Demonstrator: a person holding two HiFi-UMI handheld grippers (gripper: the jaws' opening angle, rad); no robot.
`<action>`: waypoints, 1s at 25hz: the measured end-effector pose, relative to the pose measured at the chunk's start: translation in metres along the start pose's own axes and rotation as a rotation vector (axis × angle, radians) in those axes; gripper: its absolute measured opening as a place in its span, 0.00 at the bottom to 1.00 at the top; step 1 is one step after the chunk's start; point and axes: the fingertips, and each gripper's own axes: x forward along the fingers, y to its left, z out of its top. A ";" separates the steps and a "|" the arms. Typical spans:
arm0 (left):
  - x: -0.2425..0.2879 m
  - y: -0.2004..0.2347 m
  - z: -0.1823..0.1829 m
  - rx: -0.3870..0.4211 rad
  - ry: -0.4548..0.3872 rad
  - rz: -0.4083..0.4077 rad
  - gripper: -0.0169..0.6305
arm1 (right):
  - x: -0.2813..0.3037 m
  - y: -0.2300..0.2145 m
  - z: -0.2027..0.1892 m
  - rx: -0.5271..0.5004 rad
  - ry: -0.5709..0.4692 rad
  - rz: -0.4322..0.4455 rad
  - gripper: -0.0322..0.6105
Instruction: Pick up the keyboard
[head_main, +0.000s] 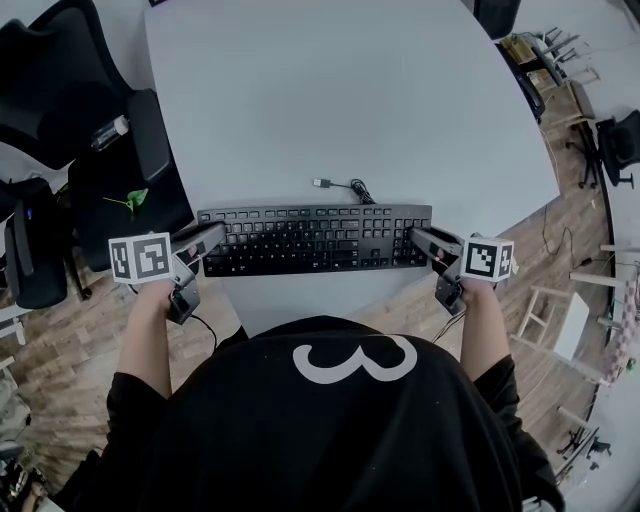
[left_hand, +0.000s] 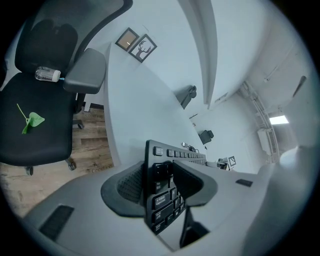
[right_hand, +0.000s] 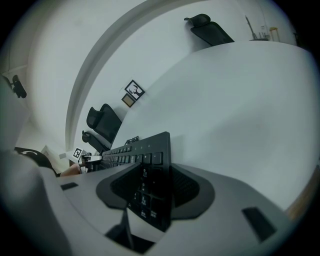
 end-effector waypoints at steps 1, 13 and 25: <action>0.000 0.000 0.000 0.000 -0.002 0.005 0.30 | 0.000 0.000 0.000 -0.001 -0.001 -0.001 0.33; -0.003 -0.004 0.005 0.015 -0.020 0.026 0.31 | -0.005 0.008 0.001 -0.019 -0.032 -0.021 0.34; -0.010 -0.005 0.010 0.037 -0.063 0.021 0.31 | -0.008 0.018 0.009 -0.072 -0.076 -0.017 0.34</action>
